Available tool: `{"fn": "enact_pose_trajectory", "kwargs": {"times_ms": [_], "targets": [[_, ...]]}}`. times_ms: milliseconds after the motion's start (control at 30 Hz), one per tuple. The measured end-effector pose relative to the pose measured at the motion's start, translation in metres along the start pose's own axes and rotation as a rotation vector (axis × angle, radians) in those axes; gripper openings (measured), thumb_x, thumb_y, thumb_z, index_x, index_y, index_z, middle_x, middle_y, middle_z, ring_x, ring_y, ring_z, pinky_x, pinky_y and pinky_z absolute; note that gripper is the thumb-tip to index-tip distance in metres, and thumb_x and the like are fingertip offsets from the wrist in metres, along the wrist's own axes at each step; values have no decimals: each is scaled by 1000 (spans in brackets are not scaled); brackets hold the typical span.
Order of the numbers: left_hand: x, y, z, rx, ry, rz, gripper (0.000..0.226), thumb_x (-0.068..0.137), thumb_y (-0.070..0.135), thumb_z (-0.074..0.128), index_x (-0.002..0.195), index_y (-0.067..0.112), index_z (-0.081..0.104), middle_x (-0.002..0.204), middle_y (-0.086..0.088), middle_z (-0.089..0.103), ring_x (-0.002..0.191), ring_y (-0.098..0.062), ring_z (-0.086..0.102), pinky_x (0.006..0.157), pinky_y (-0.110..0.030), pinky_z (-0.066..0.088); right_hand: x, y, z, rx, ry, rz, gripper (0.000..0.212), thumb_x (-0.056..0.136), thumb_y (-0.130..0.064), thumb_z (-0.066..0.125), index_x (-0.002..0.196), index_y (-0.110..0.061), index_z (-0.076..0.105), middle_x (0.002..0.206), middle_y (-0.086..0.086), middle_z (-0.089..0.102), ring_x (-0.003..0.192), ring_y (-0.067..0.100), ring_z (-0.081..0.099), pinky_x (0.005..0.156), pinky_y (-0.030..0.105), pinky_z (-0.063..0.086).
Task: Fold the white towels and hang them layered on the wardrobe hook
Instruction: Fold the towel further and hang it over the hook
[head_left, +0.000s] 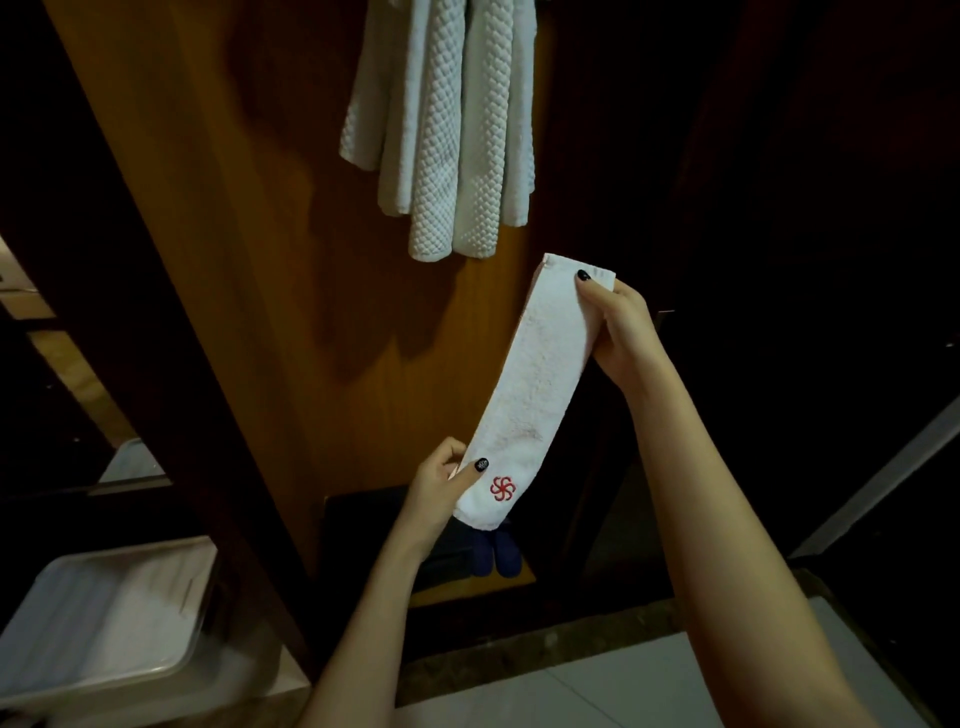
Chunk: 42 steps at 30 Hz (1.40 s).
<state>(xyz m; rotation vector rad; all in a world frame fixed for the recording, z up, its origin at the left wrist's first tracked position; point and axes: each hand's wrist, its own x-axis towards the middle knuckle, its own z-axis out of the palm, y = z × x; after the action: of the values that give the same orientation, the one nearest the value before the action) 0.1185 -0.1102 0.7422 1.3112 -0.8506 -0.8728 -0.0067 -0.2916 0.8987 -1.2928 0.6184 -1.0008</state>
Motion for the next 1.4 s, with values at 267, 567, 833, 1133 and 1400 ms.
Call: {"fn": "enact_pose_trajectory", "kwargs": {"times_ms": [267,567,833,1133,1400], "targets": [[-2,0,7,64,60,72,34,89,5,67,67,14,43,60,10,40,58,-2,38,54,-17,29,-2,-14,-5,4,-116,-3,16,98,-17,55,108,-9,64,98,3,73,92,18,70,79,32,57],[-10,10,20,29,77,168,18,90,5,66,93,19,55,76,-7,70,66,-22,68,54,-31,50,-8,-16,-19,151,-103,17,19,95,-21,53,106,-10,64,94,0,71,90,17,69,80,34,56],[-11,-5,31,203,92,203,37,87,1,69,64,20,47,67,12,50,66,-4,44,62,-24,33,-13,-22,-22,93,-208,38,16,97,-17,52,99,-10,66,86,-1,74,81,14,72,69,29,58],[4,-13,43,312,-312,35,33,87,19,72,64,21,48,74,17,52,79,4,49,71,-15,34,-13,-18,-39,114,-342,142,21,89,-18,56,86,-13,76,84,1,74,76,13,72,66,27,58],[10,-18,56,186,-300,34,26,81,30,72,69,15,55,70,9,55,69,-4,51,64,-21,38,-9,-19,-52,-5,-261,53,18,94,-19,53,92,-14,70,86,-2,74,79,13,71,67,27,57]]}}
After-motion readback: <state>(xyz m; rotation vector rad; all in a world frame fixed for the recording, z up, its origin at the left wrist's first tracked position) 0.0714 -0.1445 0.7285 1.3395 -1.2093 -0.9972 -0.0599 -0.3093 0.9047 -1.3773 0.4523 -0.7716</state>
